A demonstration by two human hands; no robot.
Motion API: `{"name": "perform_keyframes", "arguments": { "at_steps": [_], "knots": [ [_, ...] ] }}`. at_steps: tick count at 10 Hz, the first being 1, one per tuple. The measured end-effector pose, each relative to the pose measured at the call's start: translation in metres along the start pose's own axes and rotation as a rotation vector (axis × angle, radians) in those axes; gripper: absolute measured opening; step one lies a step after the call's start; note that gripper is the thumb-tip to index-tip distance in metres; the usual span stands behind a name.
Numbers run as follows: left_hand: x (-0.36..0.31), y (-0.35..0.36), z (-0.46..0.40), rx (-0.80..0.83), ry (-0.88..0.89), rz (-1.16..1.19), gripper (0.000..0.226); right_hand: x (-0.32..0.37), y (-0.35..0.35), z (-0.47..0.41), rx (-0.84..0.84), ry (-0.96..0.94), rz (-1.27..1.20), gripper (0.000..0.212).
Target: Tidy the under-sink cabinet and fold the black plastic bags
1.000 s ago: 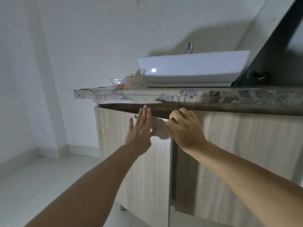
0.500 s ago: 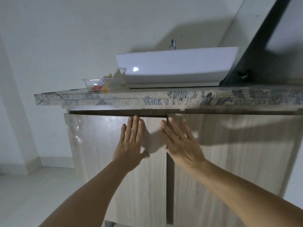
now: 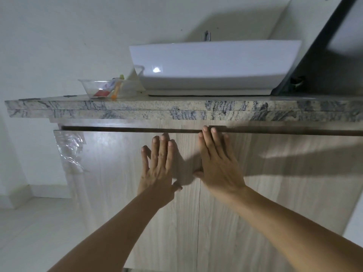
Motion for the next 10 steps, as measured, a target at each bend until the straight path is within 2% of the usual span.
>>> {"name": "perform_keyframes", "arguments": {
  "at_steps": [1, 2, 3, 6, 8, 9, 10],
  "knots": [
    [-0.024, 0.006, 0.001, 0.028, 0.126, -0.033, 0.142, -0.005, -0.006, 0.001, -0.021, 0.01, -0.046, 0.113],
    [-0.032, 0.008, -0.006, 0.071, 0.1, -0.047, 0.149, -0.006, -0.011, 0.003, -0.076, -0.004, -0.092, 0.106],
    [-0.029, 0.008, -0.011, 0.133, 0.044, -0.072, 0.144, -0.005, -0.011, 0.002, -0.075, 0.003, -0.08, 0.109],
    [-0.027, 0.002, -0.01, 0.147, -0.003, -0.133, 0.144, -0.005, 0.002, 0.011, 0.081, -0.058, 0.093, 0.127],
    [-0.032, -0.003, -0.007, 0.155, -0.009, -0.21, 0.144, -0.005, -0.001, 0.011, 0.061, -0.046, 0.107, 0.115],
    [-0.03, -0.006, -0.004, 0.199, 0.0, -0.246, 0.141, -0.005, -0.005, 0.015, 0.028, -0.076, 0.056, 0.095],
    [-0.033, -0.017, 0.001, 0.227, 0.045, -0.266, 0.138, -0.011, -0.007, 0.038, 0.03, -0.077, -0.005, 0.086]
  ]
}}
Point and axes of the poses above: each hand's wrist, its own z-axis away from the middle knuckle, its own y-axis out of the palm, x = y × z, the point moved 10 cm from there along -z, towards the middle knuckle
